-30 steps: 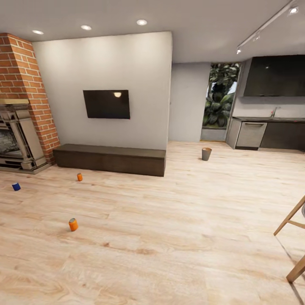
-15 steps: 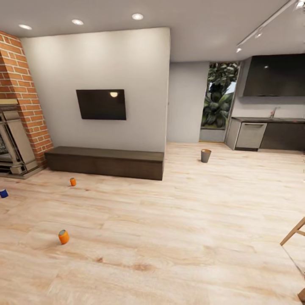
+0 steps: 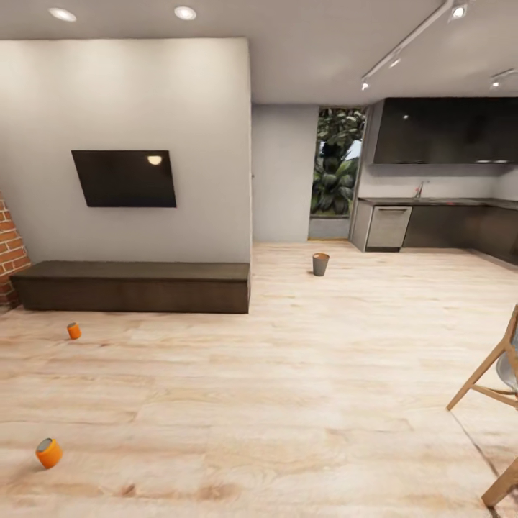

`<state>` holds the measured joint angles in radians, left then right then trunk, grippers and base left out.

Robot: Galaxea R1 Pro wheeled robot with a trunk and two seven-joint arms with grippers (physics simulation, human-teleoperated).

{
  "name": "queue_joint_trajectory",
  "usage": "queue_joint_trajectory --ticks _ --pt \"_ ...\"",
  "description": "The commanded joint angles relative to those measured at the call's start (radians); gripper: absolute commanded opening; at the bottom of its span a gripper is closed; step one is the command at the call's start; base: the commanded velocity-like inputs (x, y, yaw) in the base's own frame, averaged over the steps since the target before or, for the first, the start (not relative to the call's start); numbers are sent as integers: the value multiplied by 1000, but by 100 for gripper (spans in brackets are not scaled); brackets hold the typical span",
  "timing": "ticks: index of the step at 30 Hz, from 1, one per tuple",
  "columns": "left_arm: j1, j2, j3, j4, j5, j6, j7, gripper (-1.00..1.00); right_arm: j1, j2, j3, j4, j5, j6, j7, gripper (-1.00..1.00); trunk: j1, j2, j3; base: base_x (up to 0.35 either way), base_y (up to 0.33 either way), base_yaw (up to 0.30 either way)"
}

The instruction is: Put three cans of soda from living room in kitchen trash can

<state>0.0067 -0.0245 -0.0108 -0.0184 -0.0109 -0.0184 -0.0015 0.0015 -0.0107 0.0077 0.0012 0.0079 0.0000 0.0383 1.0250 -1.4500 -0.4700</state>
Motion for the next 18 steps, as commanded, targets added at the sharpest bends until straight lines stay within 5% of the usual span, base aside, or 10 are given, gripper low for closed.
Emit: queue_joint_trajectory --ticks 1,9,18 --pt "0 0 0 0 0 0 0 100 0 0 0 0 0 0 0 100 0 0 0 348 0 -296" --pt "0 0 0 -9 0 0 0 100 0 1 0 0 0 0 0 100 0 0 0 348 0 -266" --pt "0 0 0 -12 0 0 0 100 0 4 1 0 1 -1 0 100 0 0 0 348 0 -60"
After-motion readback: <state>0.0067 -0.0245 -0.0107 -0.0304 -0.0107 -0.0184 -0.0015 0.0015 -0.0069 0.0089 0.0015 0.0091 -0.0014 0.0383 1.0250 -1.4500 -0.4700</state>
